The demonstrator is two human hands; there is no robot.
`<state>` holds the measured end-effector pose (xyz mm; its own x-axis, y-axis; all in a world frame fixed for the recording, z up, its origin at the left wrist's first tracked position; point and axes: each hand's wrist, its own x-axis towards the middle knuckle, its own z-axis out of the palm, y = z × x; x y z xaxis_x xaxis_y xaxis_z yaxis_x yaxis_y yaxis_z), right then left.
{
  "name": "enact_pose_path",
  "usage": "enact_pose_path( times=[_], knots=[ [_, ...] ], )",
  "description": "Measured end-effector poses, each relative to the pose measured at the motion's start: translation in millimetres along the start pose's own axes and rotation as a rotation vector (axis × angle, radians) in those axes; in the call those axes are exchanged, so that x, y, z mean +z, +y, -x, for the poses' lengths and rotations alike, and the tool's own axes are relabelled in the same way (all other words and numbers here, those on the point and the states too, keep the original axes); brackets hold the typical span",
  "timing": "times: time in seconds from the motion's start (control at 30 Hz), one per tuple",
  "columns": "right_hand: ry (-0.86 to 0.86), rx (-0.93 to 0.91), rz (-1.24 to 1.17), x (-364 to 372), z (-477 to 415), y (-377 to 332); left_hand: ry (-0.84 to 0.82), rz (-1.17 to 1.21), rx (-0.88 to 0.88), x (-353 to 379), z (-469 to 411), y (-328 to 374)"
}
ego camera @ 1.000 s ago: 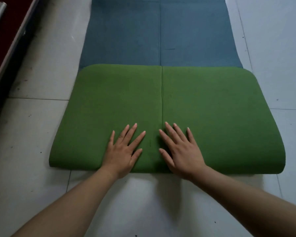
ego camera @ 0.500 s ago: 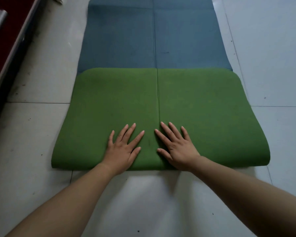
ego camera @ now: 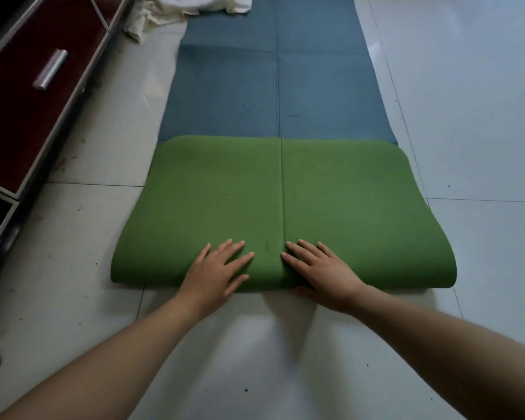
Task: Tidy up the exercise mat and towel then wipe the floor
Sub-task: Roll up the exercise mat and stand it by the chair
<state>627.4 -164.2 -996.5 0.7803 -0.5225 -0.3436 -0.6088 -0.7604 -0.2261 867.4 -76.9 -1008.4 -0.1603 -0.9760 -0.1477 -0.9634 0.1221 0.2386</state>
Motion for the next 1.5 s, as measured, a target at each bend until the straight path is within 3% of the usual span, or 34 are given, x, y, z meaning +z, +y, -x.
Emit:
enact_pose_path(
  times=[0.17, 0.33, 0.53, 0.83, 0.97, 1.2, 1.5],
  knots=[
    [0.089, -0.019, -0.102, -23, -2, 11, 0.113, 0.017, -0.001, -13, -4, 2],
    [0.219, -0.037, -0.139, -54, -10, 22, 0.162, -0.007, 0.161, -33, -20, -18],
    [0.512, -0.063, -0.075, -74, -3, 20, 0.198, 0.083, 0.204, -75, -37, -31],
    [0.666, -0.035, -0.073, -129, 8, 18, 0.200, -0.072, 0.367, -159, -59, -36],
    [0.747, 0.008, -0.045, -150, 5, 12, 0.220, -0.071, 0.335, -185, -57, -41],
    [0.735, 0.024, -0.006, -168, 9, 5, 0.360, -0.065, 0.309, -194, -49, -36],
    [0.653, 0.007, -0.042, -166, 33, -13, 0.277, 0.057, 0.320, -194, -24, -29]
  ],
)
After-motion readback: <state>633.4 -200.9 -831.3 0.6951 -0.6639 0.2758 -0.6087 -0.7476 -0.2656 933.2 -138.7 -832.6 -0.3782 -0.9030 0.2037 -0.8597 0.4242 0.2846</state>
